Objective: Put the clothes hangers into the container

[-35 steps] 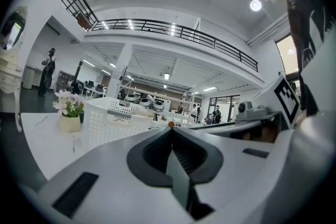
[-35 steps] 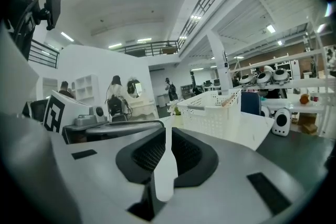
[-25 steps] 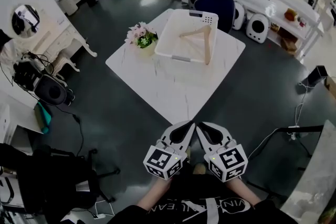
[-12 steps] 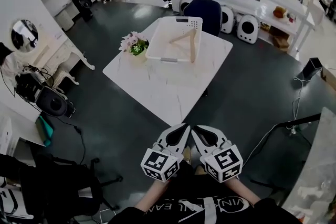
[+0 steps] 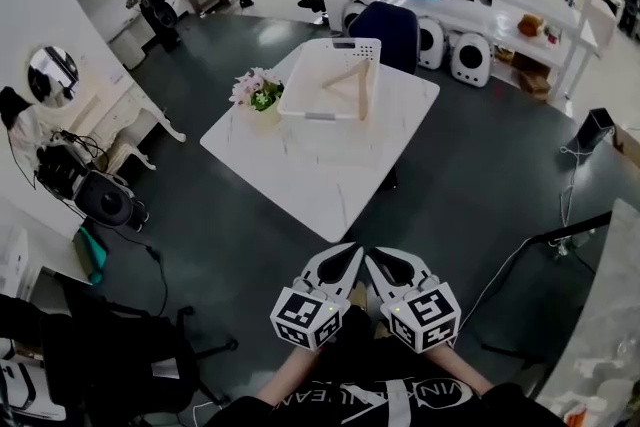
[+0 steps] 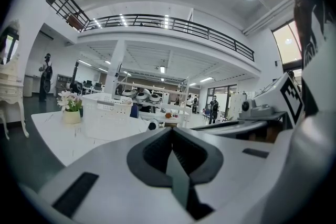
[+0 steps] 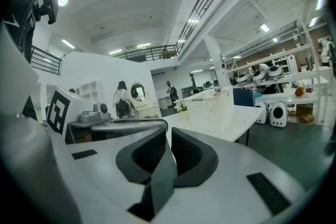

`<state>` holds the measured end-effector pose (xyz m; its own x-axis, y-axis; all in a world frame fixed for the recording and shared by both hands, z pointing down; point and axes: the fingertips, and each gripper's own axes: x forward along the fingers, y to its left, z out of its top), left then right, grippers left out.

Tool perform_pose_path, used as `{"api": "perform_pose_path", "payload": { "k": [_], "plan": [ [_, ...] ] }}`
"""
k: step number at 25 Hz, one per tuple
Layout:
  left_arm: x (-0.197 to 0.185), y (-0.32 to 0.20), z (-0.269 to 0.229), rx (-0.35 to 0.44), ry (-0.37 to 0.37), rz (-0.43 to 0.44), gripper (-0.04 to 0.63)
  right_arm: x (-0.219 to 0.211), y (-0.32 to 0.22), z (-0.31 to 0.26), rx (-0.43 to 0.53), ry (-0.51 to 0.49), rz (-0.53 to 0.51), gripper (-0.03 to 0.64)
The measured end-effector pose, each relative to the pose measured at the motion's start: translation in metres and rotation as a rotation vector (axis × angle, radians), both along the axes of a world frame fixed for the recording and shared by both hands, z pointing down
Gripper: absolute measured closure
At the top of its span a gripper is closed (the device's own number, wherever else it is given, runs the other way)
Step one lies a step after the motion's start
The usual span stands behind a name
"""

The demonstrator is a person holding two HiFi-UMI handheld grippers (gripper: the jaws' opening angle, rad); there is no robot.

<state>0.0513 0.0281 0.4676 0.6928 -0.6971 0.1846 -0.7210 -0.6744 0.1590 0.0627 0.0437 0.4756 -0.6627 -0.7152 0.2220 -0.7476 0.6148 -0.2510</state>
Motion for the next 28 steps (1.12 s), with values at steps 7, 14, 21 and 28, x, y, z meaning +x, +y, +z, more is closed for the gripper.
{"api": "perform_pose_path", "payload": {
  "k": [7, 14, 21, 28],
  "plan": [
    [-0.004, 0.013, 0.006, -0.011, -0.012, -0.008, 0.586, -0.004, 0.014, 0.006, -0.016, -0.016, -0.006, 0.565],
    [-0.010, 0.017, 0.005, -0.032, -0.009, -0.023, 0.586, -0.009, 0.017, 0.006, -0.039, -0.025, -0.019, 0.565],
    [0.000, 0.009, 0.016, -0.051, -0.004, -0.005, 0.586, 0.000, 0.011, 0.017, -0.061, -0.025, -0.003, 0.565],
    [0.006, -0.017, 0.014, -0.046, -0.004, 0.008, 0.587, 0.006, -0.015, 0.016, -0.058, -0.025, 0.010, 0.565]
  ]
}}
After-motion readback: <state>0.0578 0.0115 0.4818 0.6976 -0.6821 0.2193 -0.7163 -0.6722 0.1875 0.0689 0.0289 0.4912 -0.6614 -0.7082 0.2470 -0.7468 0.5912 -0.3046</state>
